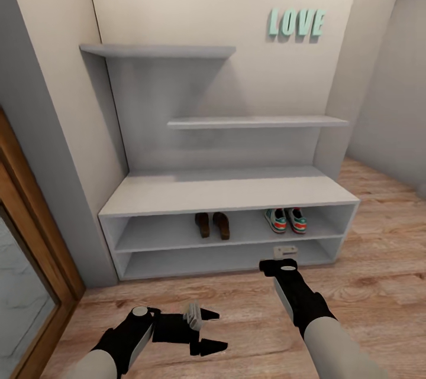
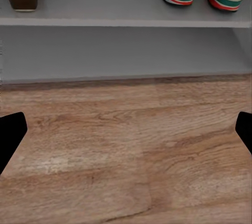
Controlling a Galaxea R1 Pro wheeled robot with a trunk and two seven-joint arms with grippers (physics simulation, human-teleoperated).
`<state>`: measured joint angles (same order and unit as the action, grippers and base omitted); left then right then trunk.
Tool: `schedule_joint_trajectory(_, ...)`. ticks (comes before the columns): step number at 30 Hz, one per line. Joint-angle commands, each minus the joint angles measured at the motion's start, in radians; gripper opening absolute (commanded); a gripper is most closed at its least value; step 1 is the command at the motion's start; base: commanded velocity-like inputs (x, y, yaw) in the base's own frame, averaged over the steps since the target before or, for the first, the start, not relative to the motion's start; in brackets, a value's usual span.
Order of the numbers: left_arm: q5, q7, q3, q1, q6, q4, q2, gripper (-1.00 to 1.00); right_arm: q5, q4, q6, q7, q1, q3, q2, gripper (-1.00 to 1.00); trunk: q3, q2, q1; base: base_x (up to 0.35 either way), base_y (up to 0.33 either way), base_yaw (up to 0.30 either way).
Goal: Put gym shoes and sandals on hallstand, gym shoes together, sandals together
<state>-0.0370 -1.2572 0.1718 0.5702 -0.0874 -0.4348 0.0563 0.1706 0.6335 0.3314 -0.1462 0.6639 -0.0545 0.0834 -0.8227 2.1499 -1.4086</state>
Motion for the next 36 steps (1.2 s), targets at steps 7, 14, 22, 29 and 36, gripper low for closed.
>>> schedule_joint_trajectory(7,-0.007,0.114,-0.1,0.0,-0.016,0.101,-0.047,1.0,0.01,0.002,0.006,0.002,0.0,-0.002,0.002,1.0,0.021,-0.049,0.027,0.0,0.0,0.0)
schedule_joint_trajectory(14,-0.008,0.21,-0.11,0.0,-0.018,0.155,-0.054,1.0,0.012,0.002,0.006,0.002,0.0,-0.001,0.002,1.0,0.041,-0.098,0.054,0.0,0.0,0.127)
schedule_joint_trajectory(22,-0.005,0.222,-0.114,0.0,-0.066,0.214,-0.112,1.0,0.008,0.001,0.006,0.022,0.0,-0.002,0.002,1.0,0.04,-0.098,0.054,0.0,0.0,0.04)
schedule_joint_trajectory(29,-0.005,0.24,-0.121,0.0,-0.074,0.261,-0.15,1.0,0.001,-0.049,0.006,0.233,0.0,-0.007,-0.001,1.0,0.04,-0.098,0.054,0.0,0.0,0.003)
schedule_joint_trajectory(36,0.039,0.248,-0.122,0.0,-0.104,0.282,-0.19,1.0,-0.014,-0.24,0.005,0.45,0.0,-0.014,-0.007,1.0,0.04,-0.098,0.054,0.0,0.0,0.0)
